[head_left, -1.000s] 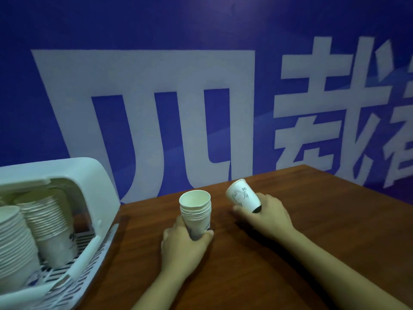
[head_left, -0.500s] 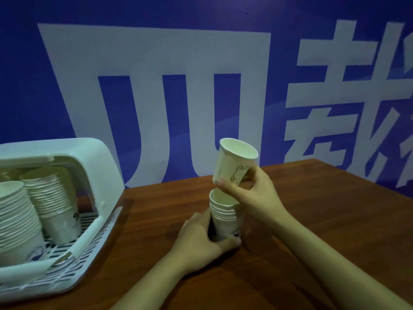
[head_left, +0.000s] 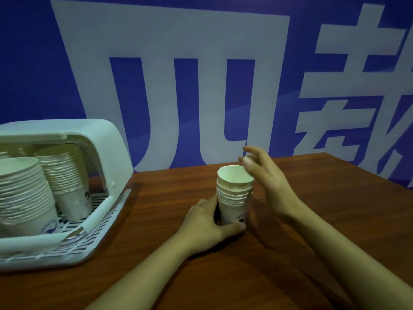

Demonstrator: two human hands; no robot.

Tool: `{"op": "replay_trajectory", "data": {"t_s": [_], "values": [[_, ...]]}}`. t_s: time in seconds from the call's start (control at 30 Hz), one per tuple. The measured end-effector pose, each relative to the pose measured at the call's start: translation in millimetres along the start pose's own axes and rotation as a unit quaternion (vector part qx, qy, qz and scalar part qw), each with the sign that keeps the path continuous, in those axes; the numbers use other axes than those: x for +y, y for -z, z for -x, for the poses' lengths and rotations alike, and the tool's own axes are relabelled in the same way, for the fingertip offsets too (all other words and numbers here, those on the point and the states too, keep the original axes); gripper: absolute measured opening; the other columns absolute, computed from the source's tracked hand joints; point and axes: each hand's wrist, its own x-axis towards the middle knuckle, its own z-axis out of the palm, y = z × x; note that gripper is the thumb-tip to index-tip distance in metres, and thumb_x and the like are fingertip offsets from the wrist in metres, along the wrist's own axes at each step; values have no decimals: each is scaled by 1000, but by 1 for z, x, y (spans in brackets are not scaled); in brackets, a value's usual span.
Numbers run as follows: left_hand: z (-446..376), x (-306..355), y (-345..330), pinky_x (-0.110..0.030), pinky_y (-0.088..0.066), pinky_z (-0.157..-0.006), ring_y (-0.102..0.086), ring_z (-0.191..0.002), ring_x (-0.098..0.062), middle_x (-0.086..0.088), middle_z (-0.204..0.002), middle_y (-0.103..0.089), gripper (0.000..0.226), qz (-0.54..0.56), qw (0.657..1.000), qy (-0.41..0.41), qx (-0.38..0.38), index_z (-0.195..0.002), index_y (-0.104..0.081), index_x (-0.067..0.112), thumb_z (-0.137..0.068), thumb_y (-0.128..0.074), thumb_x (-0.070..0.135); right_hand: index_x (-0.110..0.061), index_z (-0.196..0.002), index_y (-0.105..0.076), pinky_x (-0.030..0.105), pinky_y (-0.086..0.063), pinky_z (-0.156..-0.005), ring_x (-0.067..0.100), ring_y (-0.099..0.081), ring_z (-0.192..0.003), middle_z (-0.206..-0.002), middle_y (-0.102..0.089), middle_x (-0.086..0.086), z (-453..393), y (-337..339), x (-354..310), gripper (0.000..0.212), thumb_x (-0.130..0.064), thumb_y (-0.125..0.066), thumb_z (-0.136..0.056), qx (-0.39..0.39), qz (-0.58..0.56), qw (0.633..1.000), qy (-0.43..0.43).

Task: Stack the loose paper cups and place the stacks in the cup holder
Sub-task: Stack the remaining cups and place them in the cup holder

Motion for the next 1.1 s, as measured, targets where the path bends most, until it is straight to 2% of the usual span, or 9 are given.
{"op": "replay_trajectory", "data": {"t_s": [0.13,0.23,0.37,0.5,0.63,0.7,0.8,0.9,1.1], "values": [[0,3,1,-32,-51,-94,-55,-103,12,31,-108,-64,60,8,1000,-1,4,-122,-59,47,-70,-73,73,-34,-156,-40,35,-30,-120,7,-40,-145,-158,-46,-8,3,-5,0,71,-70,-23,-96,-33,88,995,19],[2,2,0,-35,-53,-98,-60,-109,8,25,-119,-68,64,23,1000,-9,-3,-129,-57,46,-73,-74,70,-20,-147,-55,34,-29,-121,13,-43,-143,-148,-56,-3,7,-11,8,57,-51,-26,-107,-68,172,982,50],[2,2,2,-44,-57,-97,-66,-111,-3,16,-123,-70,62,98,994,-1,57,-132,-59,40,-76,-83,52,-26,-147,-53,38,-37,-119,2,-48,-136,-144,-55,-13,7,-16,14,63,-62,-29,-102,-67,118,989,54],[18,11,6,-40,-54,-94,-58,-108,-5,15,-119,-64,71,37,987,26,151,-129,-61,35,-67,-86,61,-44,-144,-46,35,-41,-110,-5,-48,-131,-139,-48,-28,18,-29,17,54,-66,-35,-97,-12,21,998,56],[52,26,31,-34,-53,-88,-52,-104,-3,20,-110,-60,71,-19,969,45,243,-125,-64,36,-63,-85,64,-46,-126,-56,50,-52,-100,9,-58,-123,-133,-55,-12,28,-46,33,42,-69,-48,-92,44,-60,996,47],[81,31,58,-27,-53,-84,-55,-102,0,22,-109,-61,68,-42,959,59,273,-123,-65,38,-64,-83,65,-50,-122,-55,37,-49,-96,-2,-53,-121,-132,-53,-14,32,-51,33,37,-66,-46,-91,28,-36,998,53],[122,37,114,-25,-56,-76,-66,-89,1,19,-97,-71,51,-15,921,104,375,-106,-68,36,-64,-89,58,-43,-127,-55,35,-46,-94,-10,-50,-120,-130,-52,-22,38,-57,28,37,-56,-46,-94,13,-26,997,65],[145,38,171,-35,-57,-85,-65,-97,-2,21,-100,-68,46,-7,875,168,454,-103,-60,38,-71,-93,42,-37,-127,-57,38,-48,-96,-6,-52,-119,-128,-51,-28,42,-62,28,45,-61,-46,-91,-9,-2,997,80],[153,16,210,-41,-54,-91,-66,-109,-21,3,-117,-71,67,-88,856,279,426,-126,-61,22,-71,-93,44,-41,-116,-59,46,-53,-97,1,-57,-113,-121,-51,-30,47,-64,26,37,-64,-46,-89,-25,12,995,93]]}}
